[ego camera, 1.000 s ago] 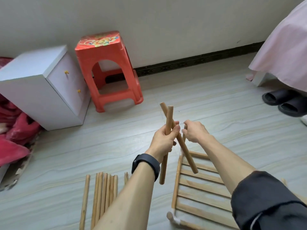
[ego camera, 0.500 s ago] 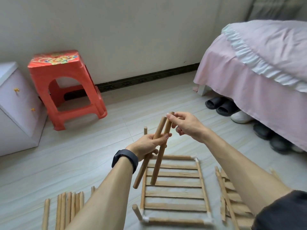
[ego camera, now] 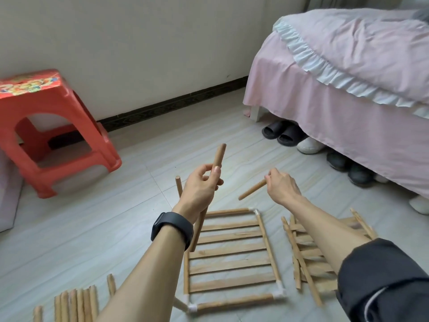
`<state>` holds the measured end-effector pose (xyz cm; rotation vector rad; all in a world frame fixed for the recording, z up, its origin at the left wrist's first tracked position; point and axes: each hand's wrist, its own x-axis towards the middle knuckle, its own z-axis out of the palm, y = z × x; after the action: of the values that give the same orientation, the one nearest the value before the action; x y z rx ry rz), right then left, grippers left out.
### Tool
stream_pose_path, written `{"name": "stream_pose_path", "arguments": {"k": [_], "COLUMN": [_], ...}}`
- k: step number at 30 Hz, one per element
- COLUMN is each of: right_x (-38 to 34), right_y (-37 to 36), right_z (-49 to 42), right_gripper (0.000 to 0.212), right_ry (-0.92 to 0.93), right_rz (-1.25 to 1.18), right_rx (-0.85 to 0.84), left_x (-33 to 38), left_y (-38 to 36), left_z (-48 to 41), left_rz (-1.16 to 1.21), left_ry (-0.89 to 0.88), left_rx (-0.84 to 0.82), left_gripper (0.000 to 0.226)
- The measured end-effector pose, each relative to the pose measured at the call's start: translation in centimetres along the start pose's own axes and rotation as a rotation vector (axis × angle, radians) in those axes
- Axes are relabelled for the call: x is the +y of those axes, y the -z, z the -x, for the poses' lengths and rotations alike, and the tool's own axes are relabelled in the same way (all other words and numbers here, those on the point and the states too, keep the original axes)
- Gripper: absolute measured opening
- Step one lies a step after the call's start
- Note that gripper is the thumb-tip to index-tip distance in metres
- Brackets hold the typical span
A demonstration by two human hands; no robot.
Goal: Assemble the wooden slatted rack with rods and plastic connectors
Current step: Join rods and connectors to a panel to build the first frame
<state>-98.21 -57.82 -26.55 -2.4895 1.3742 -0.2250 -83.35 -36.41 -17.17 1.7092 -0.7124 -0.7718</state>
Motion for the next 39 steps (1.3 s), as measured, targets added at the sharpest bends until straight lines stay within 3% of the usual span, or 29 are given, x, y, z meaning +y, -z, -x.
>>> {"name": "stream_pose_path", "arguments": {"k": [5, 13, 24, 39], "right_x": [2.1, 3.9, 1.0, -0.6], "right_y": [-2.4, -4.2, -4.8, -5.8], "right_z": [-1.0, -2.2, -1.4, -2.1], "right_gripper": [0.028, 0.026, 0.021, 0.023], "right_ry": [-0.026, -0.03, 0.278, 0.326], "right_rz": [0.047, 0.093, 0.205, 0.138], "right_rx": [0.033, 0.031, -0.09, -0.071], "left_x": [-0.1, -1.2, -1.9, -3.2], "left_y": [-1.0, -1.7, -2.3, -1.1], "left_z": [-1.2, -2.9, -2.9, -3.6], "left_rz": [0.06, 0.112, 0.091, 0.08], "left_ry": [0.007, 0.041, 0.079, 0.098], "left_rx": [0.056, 0.12, 0.144, 0.195], "left_gripper": [0.012, 0.01, 0.01, 0.007]}}
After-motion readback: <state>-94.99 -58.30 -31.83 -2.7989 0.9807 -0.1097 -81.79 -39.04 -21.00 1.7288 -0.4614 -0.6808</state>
